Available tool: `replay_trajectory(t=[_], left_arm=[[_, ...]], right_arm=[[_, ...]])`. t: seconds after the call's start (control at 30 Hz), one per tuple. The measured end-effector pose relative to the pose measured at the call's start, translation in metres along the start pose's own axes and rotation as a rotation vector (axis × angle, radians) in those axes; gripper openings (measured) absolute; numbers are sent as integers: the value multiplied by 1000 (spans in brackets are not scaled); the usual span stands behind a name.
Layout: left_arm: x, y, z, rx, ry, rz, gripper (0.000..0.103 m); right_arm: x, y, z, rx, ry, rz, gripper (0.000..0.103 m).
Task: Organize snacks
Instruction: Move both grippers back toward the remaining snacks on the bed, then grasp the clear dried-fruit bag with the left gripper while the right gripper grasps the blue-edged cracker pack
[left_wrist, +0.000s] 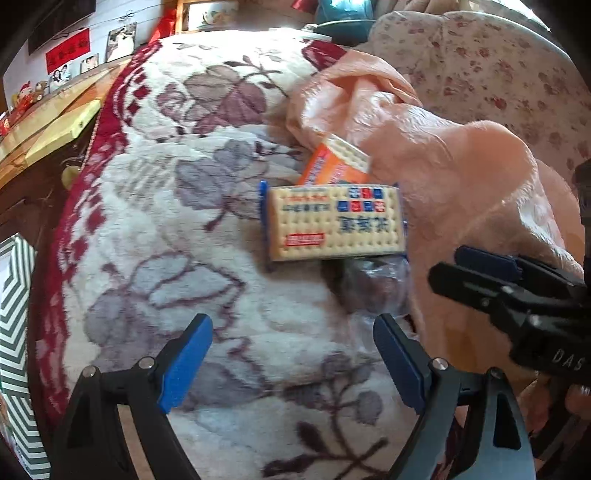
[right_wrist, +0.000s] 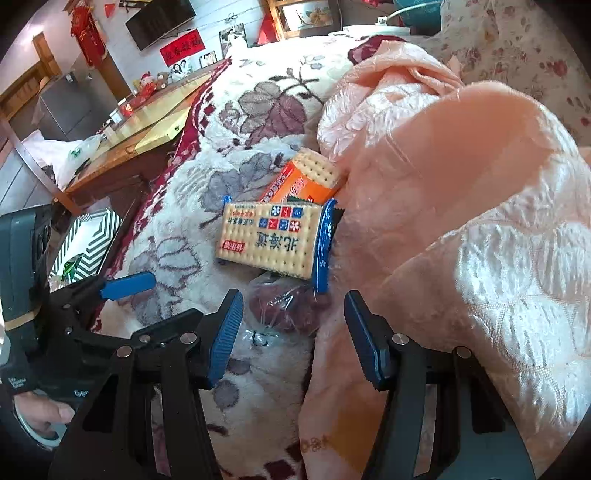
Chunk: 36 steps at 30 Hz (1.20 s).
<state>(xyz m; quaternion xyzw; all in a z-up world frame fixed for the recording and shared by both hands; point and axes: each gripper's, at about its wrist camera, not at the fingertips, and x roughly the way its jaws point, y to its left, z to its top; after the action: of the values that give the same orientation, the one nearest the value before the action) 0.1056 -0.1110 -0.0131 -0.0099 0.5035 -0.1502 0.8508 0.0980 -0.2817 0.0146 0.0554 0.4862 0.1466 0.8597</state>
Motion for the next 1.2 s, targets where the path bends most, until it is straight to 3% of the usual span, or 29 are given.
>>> replay_trajectory(t=[0.4, 0.57, 0.77, 0.97, 1.03, 1.07, 1.2], left_arm=[[4, -2, -3, 28, 22, 28, 90], [8, -6, 3, -2, 25, -8, 90], [19, -32, 11, 54, 39, -59, 90], [44, -48, 22, 12, 75, -75, 90], [52, -45, 24, -24, 77, -66, 72], [56, -44, 24, -36, 85, -78, 53], [55, -43, 23, -24, 78, -112, 42]], right_arm=[[16, 7, -5, -29, 50, 13, 57], [7, 3, -3, -4, 11, 16, 57], [-18, -8, 5, 47, -104, 39, 58], [-11, -11, 4, 46, -70, 10, 59], [-10, -13, 4, 50, -66, 7, 59], [-9, -15, 4, 57, -66, 10, 59], [-8, -20, 4, 78, -65, 15, 59]])
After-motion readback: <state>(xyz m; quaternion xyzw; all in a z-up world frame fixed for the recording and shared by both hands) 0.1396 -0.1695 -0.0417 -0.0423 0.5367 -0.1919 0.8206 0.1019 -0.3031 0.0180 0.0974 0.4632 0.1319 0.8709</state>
